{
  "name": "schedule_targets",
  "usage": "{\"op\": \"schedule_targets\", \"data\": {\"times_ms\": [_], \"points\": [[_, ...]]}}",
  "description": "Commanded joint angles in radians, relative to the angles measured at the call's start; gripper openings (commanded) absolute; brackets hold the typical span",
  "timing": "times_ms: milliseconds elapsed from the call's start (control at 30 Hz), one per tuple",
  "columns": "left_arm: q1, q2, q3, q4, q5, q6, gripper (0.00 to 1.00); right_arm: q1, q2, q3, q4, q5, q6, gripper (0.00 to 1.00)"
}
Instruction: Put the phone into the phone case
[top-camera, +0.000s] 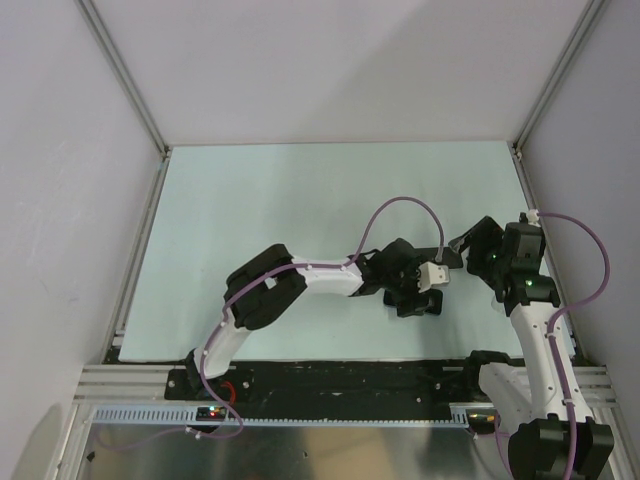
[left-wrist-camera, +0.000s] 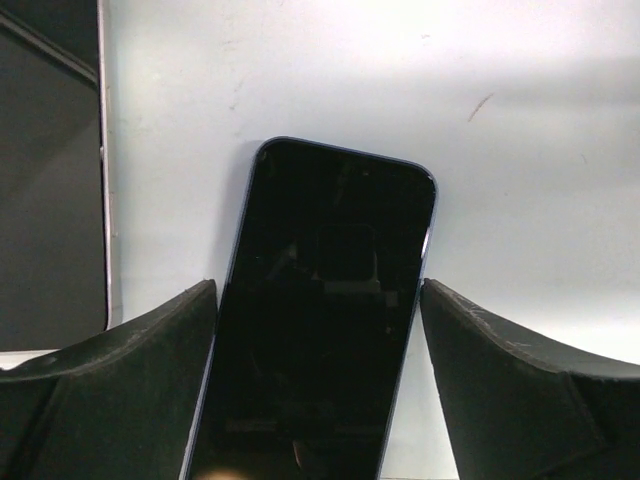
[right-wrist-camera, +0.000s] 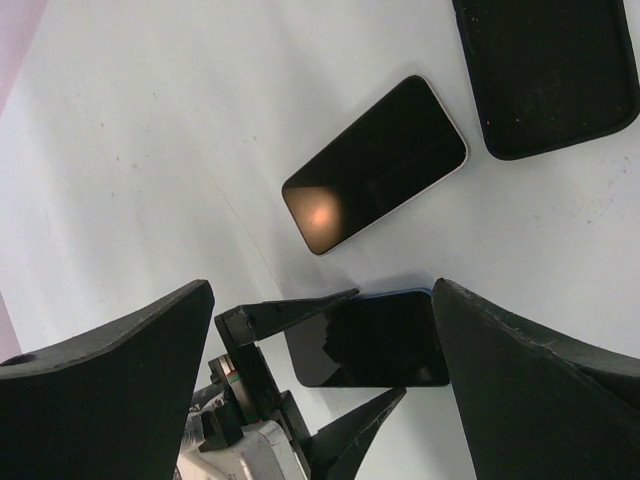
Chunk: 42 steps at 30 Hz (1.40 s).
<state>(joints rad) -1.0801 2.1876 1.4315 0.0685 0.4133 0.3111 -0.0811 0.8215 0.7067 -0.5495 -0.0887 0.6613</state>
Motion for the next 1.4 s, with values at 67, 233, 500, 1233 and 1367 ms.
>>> {"op": "schedule_targets", "data": {"times_ms": [67,233,500,1233,1367], "points": [[-0.013,0.028,0.008,-0.026,-0.08,-0.114,0.79,-0.005,-0.014,0.015,0.015,-0.009,0.004,0.97],[-0.015,-0.025,-0.085,0.038,-0.174,-0.179,0.73,-0.002,-0.01,0.016,0.024,-0.01,0.012,0.97],[-0.012,-0.162,-0.32,0.15,-0.431,-0.366,0.7,0.013,0.012,0.01,0.031,0.036,0.023,0.97],[0.245,-0.436,-0.653,-0.155,-1.056,-1.057,0.69,0.04,0.257,0.005,0.117,0.148,-0.004,0.94],[0.289,-0.455,-0.674,-0.16,-1.049,-1.111,0.69,-0.06,0.333,0.007,0.139,0.114,-0.023,0.89]]}}
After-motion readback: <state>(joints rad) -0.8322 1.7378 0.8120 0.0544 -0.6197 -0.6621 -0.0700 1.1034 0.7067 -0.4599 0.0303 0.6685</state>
